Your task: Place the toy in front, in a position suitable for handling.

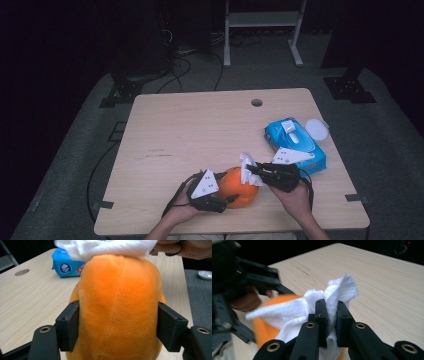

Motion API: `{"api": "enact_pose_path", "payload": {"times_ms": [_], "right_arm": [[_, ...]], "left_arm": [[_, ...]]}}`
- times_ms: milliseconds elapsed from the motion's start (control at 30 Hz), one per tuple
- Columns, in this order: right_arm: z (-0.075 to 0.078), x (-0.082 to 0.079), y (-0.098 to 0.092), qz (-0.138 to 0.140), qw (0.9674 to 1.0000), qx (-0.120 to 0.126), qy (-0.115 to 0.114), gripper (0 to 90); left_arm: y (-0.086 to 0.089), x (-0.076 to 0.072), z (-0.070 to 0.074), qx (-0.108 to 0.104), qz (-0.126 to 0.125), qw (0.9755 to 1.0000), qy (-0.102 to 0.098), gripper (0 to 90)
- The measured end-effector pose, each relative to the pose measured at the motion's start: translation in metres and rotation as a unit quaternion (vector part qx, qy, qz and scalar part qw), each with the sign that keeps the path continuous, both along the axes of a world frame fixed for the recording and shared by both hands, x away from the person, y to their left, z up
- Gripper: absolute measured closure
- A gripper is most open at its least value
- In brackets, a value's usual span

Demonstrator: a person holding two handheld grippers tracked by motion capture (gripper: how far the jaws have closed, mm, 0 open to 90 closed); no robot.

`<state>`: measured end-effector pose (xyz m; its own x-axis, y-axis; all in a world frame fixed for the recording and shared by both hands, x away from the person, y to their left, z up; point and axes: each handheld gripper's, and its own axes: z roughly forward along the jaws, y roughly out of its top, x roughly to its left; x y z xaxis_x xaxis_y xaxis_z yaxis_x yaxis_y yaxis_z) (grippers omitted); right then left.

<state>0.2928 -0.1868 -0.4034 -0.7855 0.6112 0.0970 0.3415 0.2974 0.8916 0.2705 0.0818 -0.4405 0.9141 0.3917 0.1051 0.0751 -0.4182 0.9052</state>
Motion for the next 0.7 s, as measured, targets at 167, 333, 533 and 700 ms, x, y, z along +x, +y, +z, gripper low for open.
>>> {"api": "enact_pose_path", "payload": {"times_ms": [167,333,533,700], "right_arm": [[-0.003,0.002,-0.002,-0.005,0.9999,0.005,0.012,81.9],[0.008,-0.009,0.008,0.018,0.9996,0.019,-0.014,81.9],[0.008,-0.009,0.010,0.020,0.9996,0.015,-0.014,81.9],[-0.005,0.004,-0.004,-0.015,0.9998,-0.003,0.015,81.9]], "left_arm": [[0.007,0.005,-0.001,-0.013,0.012,0.9997,0.017,30.7],[0.009,0.009,-0.001,-0.023,0.029,0.9988,0.031,31.0],[0.010,0.010,-0.002,-0.027,0.034,0.9984,0.035,31.1],[0.013,0.012,-0.002,-0.030,0.033,0.9981,0.042,31.1]]}}
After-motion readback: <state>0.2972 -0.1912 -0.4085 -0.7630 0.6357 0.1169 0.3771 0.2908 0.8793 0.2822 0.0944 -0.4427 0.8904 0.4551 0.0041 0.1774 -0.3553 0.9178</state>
